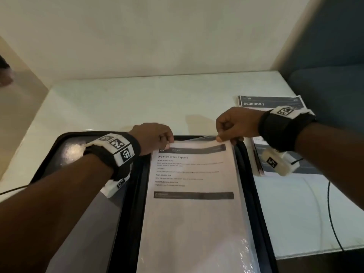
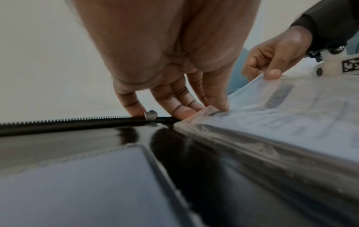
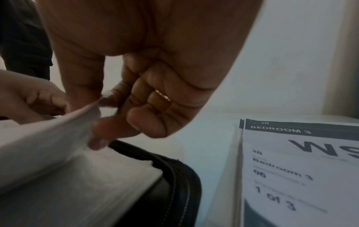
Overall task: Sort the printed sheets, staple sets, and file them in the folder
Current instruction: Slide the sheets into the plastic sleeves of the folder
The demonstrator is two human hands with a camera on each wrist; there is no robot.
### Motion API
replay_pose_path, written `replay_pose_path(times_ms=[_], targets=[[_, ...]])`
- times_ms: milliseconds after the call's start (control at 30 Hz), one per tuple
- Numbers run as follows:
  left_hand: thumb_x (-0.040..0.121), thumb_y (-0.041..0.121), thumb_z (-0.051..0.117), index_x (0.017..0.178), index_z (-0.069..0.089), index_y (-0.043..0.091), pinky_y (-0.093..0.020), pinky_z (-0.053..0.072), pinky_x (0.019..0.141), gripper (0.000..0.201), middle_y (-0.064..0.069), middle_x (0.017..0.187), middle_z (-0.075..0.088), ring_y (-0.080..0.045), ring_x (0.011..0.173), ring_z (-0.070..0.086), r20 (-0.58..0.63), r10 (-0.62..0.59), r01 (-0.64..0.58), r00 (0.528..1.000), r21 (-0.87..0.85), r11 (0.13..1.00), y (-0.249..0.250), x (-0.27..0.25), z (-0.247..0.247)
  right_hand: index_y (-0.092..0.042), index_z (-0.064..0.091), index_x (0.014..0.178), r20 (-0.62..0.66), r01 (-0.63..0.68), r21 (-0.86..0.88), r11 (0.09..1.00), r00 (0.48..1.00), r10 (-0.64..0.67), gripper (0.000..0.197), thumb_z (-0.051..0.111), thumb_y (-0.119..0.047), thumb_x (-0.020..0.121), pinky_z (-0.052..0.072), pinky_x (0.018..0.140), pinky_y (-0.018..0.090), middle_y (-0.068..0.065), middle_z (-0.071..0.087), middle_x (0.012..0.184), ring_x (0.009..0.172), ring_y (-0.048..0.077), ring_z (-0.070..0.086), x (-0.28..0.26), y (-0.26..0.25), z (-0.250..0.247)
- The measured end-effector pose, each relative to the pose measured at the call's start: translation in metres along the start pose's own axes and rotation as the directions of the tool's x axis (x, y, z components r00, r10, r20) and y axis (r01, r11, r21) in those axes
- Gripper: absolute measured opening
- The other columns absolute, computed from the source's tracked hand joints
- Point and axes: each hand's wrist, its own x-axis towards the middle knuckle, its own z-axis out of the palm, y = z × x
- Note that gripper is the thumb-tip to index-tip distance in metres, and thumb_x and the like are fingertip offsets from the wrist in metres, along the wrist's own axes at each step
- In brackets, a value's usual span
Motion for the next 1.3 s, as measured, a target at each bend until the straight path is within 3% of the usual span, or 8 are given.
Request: replay_pose_path(times_ms=[167,333,533,700,900,1033,1167,1300], targets=[[0.087,0.023,0.056,0.09,0.061,0.035,-0.043,0.039,0.098,0.014,0.023,0.081,0.061,-0.007,0.091,0.056,-0.056,-0.006,0.011,0.998,0.085,0.996,0.003,0.003,0.002,-0.016,0.066,0.071,-0.03,0.022,-0.032,0.999,0.999,-0.023,0.017,0.081,-0.02,0.075,0.056,0.068,0.033,-0.002,0.073,0.07,0.064,0.02,0.068,0.003,0.003,-0.003],[0.091,0.021,0.054,0.09,0.062,0.039,-0.045,0.039,0.099,0.02,0.019,0.093,0.062,-0.01,0.096,0.056,-0.039,0.001,0.002,0.999,0.074,0.997,-0.002,0.005,0.004,-0.012,0.066,0.069,-0.032,0.023,0.083,0.996,0.999,-0.021,0.017,0.082,-0.015,0.074,0.051,0.059,0.023,0.007,0.074,0.074,0.052,0.012,0.061,0.002,0.002,-0.001],[0.093,0.022,0.05,0.083,0.058,0.04,-0.044,0.04,0.098,0.022,0.016,0.098,0.06,-0.014,0.1,0.054,-0.062,-0.059,0.06,0.996,0.021,0.998,-0.005,0.009,0.01,-0.007,0.064,0.072,0.002,-0.007,0.166,0.986,1.0,0.006,0.014,0.076,-0.008,0.08,0.055,0.06,0.03,0.016,0.072,0.077,0.056,0.018,0.064,0.006,0.001,0.0],[0.094,0.029,0.049,0.093,0.058,0.036,-0.04,0.037,0.099,0.011,0.014,0.097,0.055,-0.014,0.097,0.05,-0.055,-0.062,0.07,0.997,0.143,0.987,0.008,-0.004,0.003,-0.004,0.063,0.072,-0.059,0.003,0.149,0.989,0.998,0.006,0.015,0.076,-0.003,0.079,0.055,0.076,0.037,0.026,0.07,0.081,0.071,0.03,0.066,0.005,-0.004,0.005],[0.091,0.011,0.036,0.09,0.054,0.032,-0.042,0.035,0.102,0.028,0.016,0.072,0.058,-0.013,0.088,0.057,-0.081,-0.127,0.142,0.989,0.203,0.969,0.02,-0.005,0.006,-0.006,0.062,0.076,-0.029,-0.083,0.054,0.995,0.996,0.085,0.016,0.075,-0.012,0.081,0.057,0.072,0.034,0.003,0.073,0.067,0.06,0.02,0.067,0.0,-0.004,0.009],[0.091,0.015,0.043,0.097,0.057,0.03,-0.042,0.031,0.105,0.022,0.019,0.074,0.054,-0.015,0.094,0.056,-0.056,-0.126,0.135,0.99,0.191,0.972,0.026,-0.005,0.002,-0.005,0.06,0.08,-0.03,-0.101,0.081,0.992,0.994,0.103,0.012,0.071,-0.009,0.084,0.056,0.077,0.041,0.01,0.076,0.08,0.066,0.031,0.066,0.001,-0.001,0.005],[0.092,0.031,0.046,0.099,0.058,0.023,-0.043,0.031,0.104,0.016,0.008,0.09,0.064,-0.022,0.096,0.058,-0.028,-0.098,0.102,0.995,0.195,0.975,0.028,-0.004,-0.008,-0.011,0.069,0.093,0.051,-0.091,0.115,0.989,0.995,0.085,0.02,0.079,-0.01,0.076,0.055,0.065,0.039,0.019,0.073,0.08,0.062,0.027,0.06,-0.001,0.006,0.002],[0.097,0.039,0.042,0.095,0.056,0.023,-0.036,0.036,0.092,0.021,0.011,0.079,0.065,-0.017,0.085,0.058,0.009,-0.123,0.12,0.992,0.146,0.982,0.021,-0.001,-0.005,-0.017,0.074,0.083,0.104,-0.028,0.09,0.996,0.994,0.018,0.013,0.081,-0.012,0.074,0.049,0.058,0.03,0.016,0.07,0.071,0.056,0.024,0.053,0.002,0.009,0.004]])
